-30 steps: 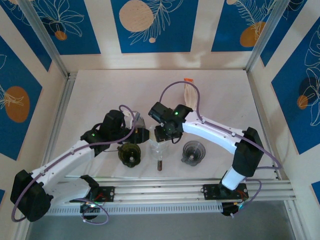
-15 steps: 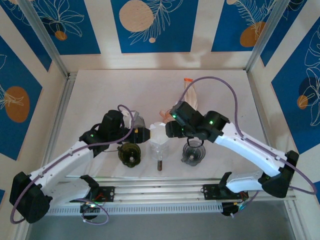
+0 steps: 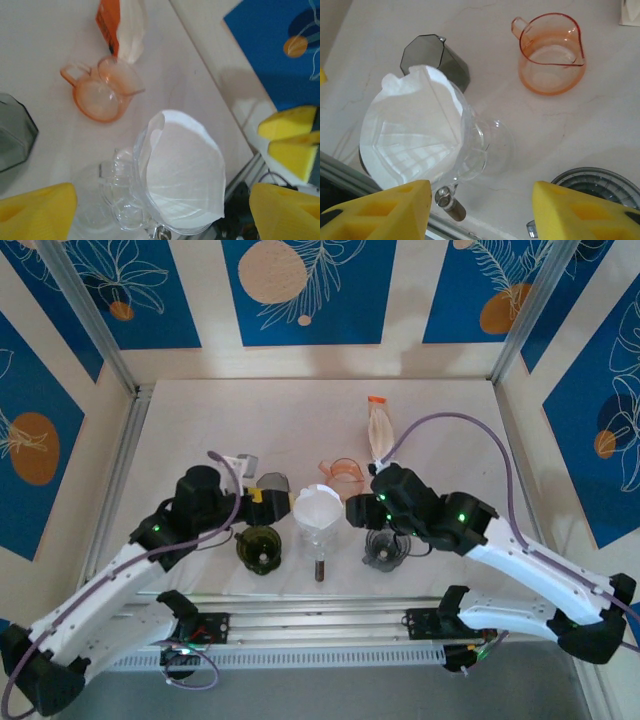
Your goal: Place the coffee filter in the dripper
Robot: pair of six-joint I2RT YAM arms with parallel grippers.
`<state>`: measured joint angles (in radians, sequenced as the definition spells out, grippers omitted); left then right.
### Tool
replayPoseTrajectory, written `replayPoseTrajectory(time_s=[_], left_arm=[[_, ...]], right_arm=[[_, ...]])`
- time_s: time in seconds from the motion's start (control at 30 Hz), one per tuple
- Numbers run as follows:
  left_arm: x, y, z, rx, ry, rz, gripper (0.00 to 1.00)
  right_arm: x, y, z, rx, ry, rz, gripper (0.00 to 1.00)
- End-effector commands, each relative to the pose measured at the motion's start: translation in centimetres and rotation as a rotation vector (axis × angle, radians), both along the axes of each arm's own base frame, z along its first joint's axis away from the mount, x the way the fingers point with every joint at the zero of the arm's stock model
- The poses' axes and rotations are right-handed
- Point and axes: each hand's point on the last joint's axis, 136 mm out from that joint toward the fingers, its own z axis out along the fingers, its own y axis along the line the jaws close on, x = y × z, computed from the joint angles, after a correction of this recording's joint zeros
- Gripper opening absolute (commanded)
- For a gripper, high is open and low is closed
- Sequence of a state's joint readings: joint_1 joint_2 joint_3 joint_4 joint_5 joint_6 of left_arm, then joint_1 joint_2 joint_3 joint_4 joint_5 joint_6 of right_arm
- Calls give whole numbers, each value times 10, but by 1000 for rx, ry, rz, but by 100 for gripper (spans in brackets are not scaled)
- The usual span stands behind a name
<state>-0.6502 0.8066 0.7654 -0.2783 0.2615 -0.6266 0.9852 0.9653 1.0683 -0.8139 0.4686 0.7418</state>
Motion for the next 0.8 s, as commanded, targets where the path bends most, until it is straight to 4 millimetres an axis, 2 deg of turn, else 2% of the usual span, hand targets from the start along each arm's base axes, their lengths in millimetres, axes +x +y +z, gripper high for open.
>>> replayPoseTrajectory(time_s=[0.0, 0.1, 0.23, 0.33, 0.43, 0.6, 0.77], left_arm=[[5, 27, -2, 54, -30, 135, 93], [7, 45, -19, 56, -21, 231, 95], [2, 59, -36, 19, -19, 298, 96], [-2, 74, -52, 63, 21, 357, 98], [-5, 77, -59, 88, 42, 357, 98], [-8, 79, -67, 101, 65, 355, 98], [-11, 81, -76, 102, 88, 363, 97]], right_arm=[[-5, 8, -4, 58, -53, 26, 57], [-18, 11, -24, 53, -45, 55, 56], [-48, 23, -53, 15, -25, 179, 56], [-65, 28, -76, -12, -10, 221, 56], [-80, 39, -92, 0, -46, 257, 56], [-88, 54, -111, -29, -126, 276, 56], [-89, 65, -138, -87, -108, 289, 56]])
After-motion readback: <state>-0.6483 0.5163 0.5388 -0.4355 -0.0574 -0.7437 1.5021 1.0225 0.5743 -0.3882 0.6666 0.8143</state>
